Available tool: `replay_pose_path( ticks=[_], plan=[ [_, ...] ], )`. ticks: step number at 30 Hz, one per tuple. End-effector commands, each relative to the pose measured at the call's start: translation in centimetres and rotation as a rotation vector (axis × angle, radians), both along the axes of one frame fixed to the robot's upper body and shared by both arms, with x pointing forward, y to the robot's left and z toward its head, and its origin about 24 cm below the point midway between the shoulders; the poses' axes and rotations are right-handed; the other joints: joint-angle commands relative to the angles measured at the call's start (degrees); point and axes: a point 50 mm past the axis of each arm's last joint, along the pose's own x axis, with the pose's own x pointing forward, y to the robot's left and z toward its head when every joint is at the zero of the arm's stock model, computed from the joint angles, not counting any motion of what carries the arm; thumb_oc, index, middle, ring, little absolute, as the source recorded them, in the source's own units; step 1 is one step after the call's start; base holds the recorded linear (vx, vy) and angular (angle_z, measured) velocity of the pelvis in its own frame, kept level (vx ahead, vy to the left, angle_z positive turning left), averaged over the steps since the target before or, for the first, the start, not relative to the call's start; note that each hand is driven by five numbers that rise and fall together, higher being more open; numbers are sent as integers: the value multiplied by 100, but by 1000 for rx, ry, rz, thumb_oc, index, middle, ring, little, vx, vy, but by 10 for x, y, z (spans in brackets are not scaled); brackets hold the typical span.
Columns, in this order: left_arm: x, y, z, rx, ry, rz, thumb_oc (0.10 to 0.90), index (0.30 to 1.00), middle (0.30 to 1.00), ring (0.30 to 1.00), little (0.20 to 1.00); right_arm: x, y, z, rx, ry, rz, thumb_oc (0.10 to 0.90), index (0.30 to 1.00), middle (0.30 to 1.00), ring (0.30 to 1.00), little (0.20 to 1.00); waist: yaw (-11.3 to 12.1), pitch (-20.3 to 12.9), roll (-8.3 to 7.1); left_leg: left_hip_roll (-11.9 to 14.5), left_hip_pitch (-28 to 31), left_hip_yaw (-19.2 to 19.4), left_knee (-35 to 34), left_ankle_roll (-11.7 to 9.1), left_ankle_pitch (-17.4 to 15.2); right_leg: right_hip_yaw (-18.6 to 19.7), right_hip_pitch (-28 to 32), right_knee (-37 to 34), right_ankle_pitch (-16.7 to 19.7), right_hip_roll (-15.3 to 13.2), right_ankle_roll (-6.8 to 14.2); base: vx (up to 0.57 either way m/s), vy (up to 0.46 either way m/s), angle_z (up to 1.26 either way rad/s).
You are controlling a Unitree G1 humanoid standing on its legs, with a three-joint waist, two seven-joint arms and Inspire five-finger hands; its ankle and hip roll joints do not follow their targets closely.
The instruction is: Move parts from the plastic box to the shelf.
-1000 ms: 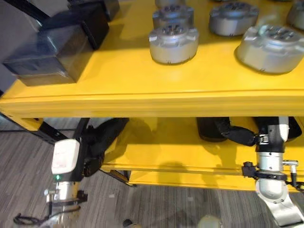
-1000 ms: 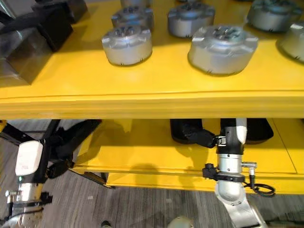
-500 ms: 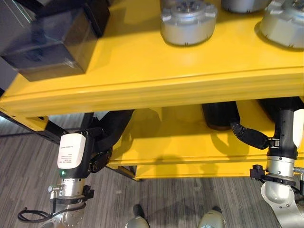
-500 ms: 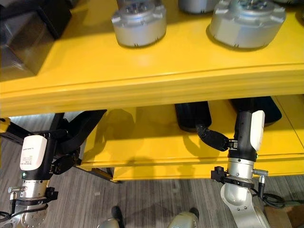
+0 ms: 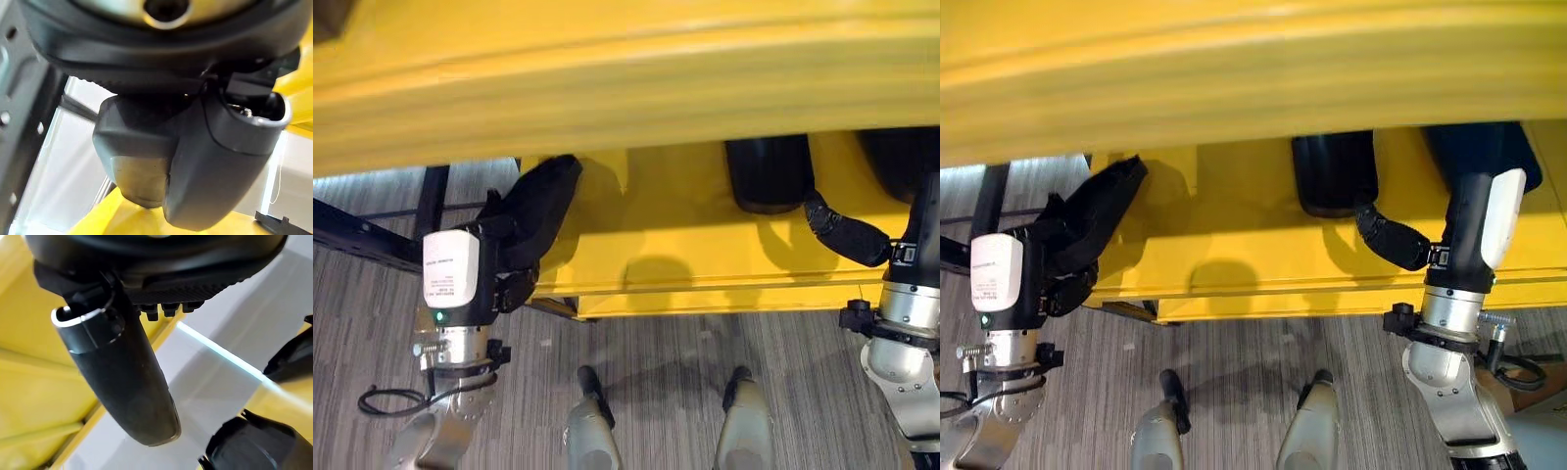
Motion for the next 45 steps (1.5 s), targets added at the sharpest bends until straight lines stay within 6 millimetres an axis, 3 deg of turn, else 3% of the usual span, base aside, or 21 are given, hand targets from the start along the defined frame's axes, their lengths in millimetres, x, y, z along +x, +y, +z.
replay_pose_path(
  ticks=[1,13,23,33,45],
  plan=[
    [0,-5,48,19,-269,-40,400,300,300,300,300,-21,11,57,-21,-365,93,900,1000,1000,1000,1000,56,-161,-163,388,-73,-579,628,11,-749,322,195,-194,33,197,26,-103,-78,1],
    [28,-26,79,46,-346,-51,400,300,300,300,300,-25,18,98,73,-591,189,900,1000,1000,1000,1000,20,499,-263,327,-1413,-992,1451,-30,-863,401,-1191,1091,-381,279,-79,-84,-61,1],
    [47,-44,95,120,-375,-29,400,300,300,300,300,-20,25,107,138,-640,239,900,1000,1000,1000,1000,-62,500,-272,324,-2369,-1049,1895,14,-964,406,-2062,1549,-485,321,-205,-52,-17,-1],
    [67,-39,130,213,-413,65,400,300,300,300,300,-9,30,120,117,-607,270,900,1000,1000,1000,1000,-228,500,-209,309,-2153,-871,1757,4,-945,474,-1924,1304,-358,381,-227,-18,18,0],
    [85,-24,148,195,-323,149,400,300,300,300,300,-2,42,130,49,-549,309,900,1000,1000,1000,1000,-366,500,-153,374,-1599,-606,1550,-6,-924,564,-1528,1158,-335,345,-231,38,46,-4]
  ],
)
